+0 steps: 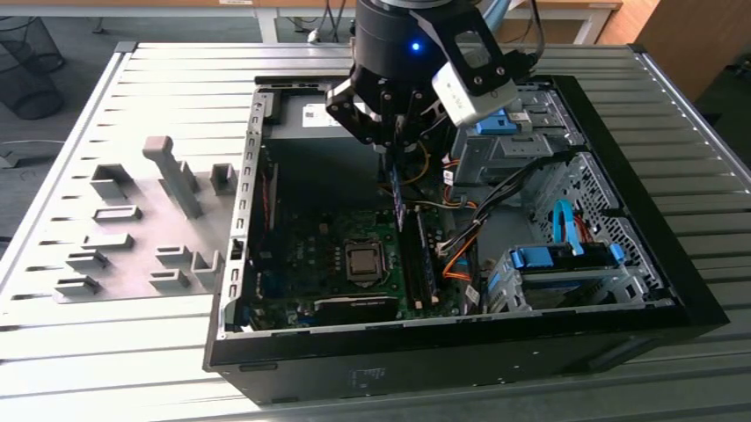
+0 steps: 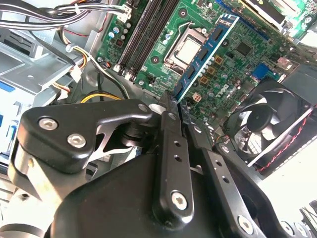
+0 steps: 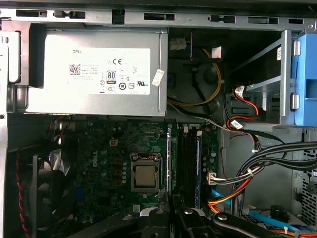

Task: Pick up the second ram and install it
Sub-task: 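Insert the second ram into the second slot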

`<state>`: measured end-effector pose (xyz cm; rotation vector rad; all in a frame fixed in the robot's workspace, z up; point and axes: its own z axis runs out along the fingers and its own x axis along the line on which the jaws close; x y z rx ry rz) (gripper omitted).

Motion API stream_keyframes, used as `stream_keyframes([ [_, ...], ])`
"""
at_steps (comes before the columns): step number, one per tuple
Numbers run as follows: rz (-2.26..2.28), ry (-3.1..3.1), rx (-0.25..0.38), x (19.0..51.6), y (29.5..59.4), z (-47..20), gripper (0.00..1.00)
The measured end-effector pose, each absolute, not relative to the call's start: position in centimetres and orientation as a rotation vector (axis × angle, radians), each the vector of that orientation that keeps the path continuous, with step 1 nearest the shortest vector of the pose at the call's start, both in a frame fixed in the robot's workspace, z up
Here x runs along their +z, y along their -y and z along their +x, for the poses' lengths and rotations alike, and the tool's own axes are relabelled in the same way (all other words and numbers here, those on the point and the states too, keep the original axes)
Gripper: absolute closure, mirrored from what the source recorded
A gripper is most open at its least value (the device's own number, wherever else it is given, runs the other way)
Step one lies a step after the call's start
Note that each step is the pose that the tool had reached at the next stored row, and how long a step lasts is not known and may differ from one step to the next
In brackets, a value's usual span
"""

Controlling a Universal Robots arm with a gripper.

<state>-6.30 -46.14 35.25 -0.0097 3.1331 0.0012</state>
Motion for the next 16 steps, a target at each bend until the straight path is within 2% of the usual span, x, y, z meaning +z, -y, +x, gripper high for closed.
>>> stream_keyframes([
  [16,-0.009,-3.133,0.0,34.98,46.16,-6.31,0.86],
])
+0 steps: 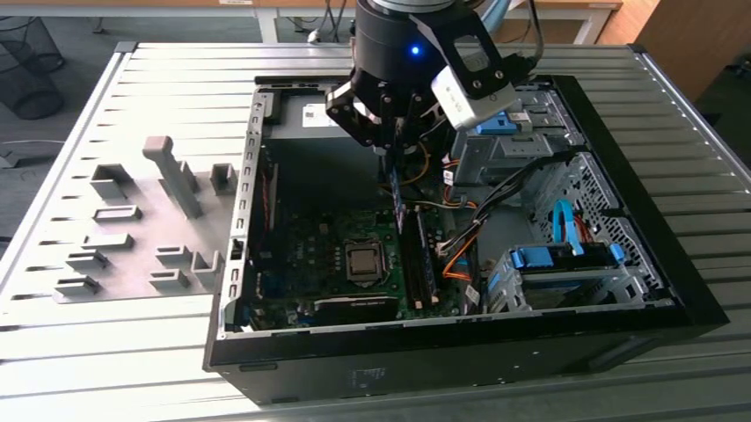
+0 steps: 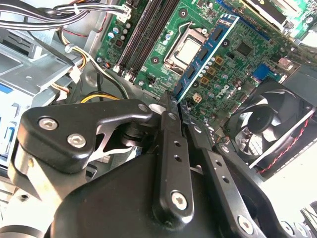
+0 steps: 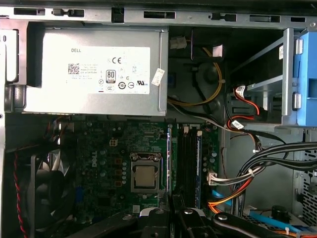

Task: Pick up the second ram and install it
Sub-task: 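Insert the second ram into the second slot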

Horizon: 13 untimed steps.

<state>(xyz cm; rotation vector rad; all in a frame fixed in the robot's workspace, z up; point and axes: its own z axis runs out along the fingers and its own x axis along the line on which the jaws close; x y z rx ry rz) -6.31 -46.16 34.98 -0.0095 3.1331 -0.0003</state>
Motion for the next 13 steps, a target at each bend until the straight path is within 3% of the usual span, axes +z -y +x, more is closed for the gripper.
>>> stream_keyframes([
  [13,0.001,-3.133,-0.007,34.87,46.2,-6.1,0.86],
])
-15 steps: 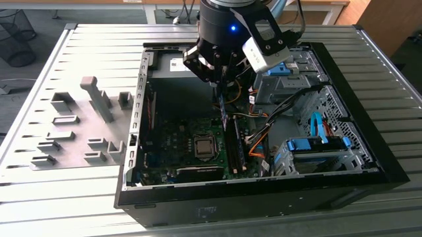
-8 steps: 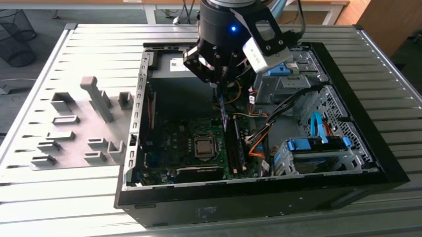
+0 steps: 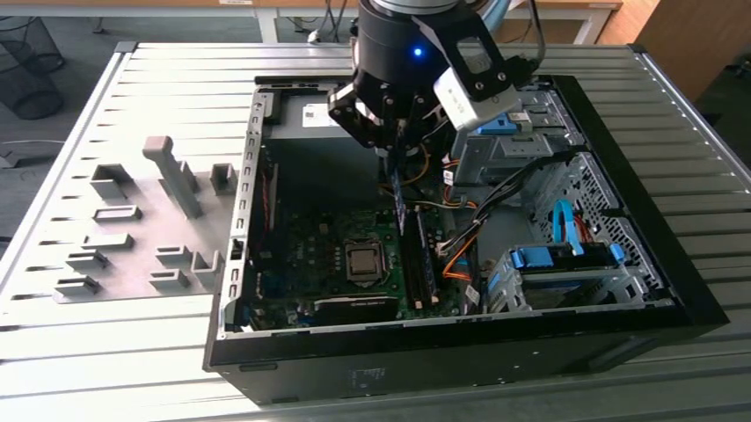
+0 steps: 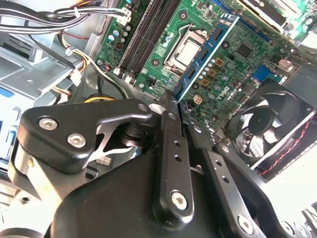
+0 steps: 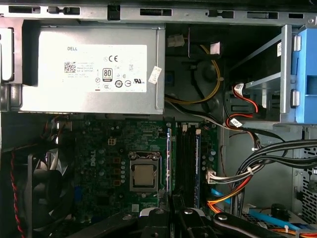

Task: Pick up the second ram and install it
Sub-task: 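Insert the second ram into the second slot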

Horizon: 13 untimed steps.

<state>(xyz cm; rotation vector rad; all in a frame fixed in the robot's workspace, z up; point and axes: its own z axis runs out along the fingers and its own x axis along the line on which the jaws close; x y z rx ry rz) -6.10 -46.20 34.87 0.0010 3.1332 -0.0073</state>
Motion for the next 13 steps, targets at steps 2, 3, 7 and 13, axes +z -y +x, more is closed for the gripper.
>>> stream_keyframes([
  [2,0.002,-3.133,-0.007,34.77,46.21,-6.1,0.86],
  [3,0.001,-3.133,-0.007,34.69,46.21,-6.1,0.86],
  [7,0.001,-3.133,-0.008,34.62,46.21,-6.09,0.86],
  [13,0.001,-3.133,-0.007,34.48,46.21,-6.07,0.86],
])
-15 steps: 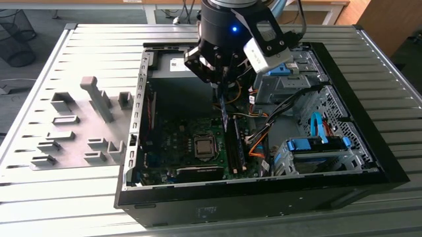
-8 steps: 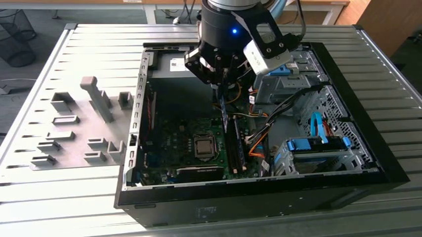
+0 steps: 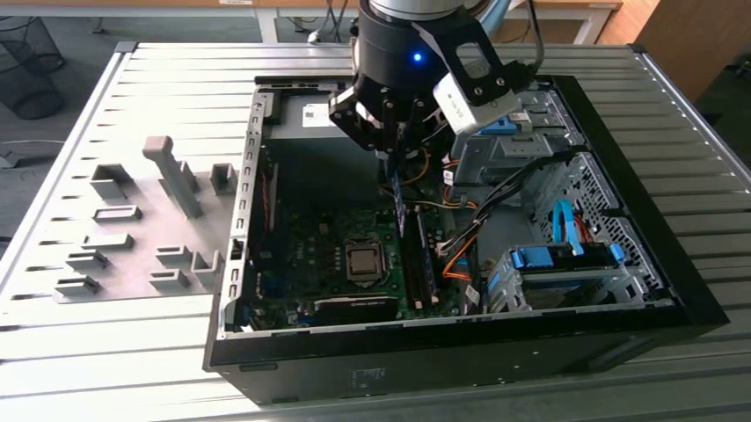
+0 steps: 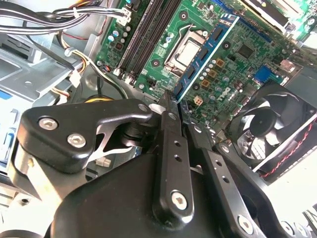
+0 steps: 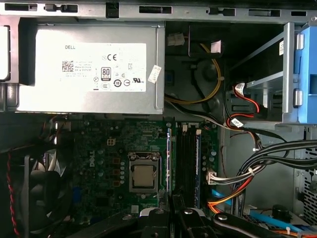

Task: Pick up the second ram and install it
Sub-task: 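Insert the second ram into the second slot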

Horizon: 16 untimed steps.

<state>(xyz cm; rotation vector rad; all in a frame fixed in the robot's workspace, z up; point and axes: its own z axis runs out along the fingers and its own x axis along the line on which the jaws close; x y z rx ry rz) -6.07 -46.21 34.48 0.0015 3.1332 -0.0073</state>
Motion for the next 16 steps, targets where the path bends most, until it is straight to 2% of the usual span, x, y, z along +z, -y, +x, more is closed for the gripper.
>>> stream_keyframes([
  [16,0.002,-3.133,-0.007,33.53,46.21,-5.78,0.86],
])
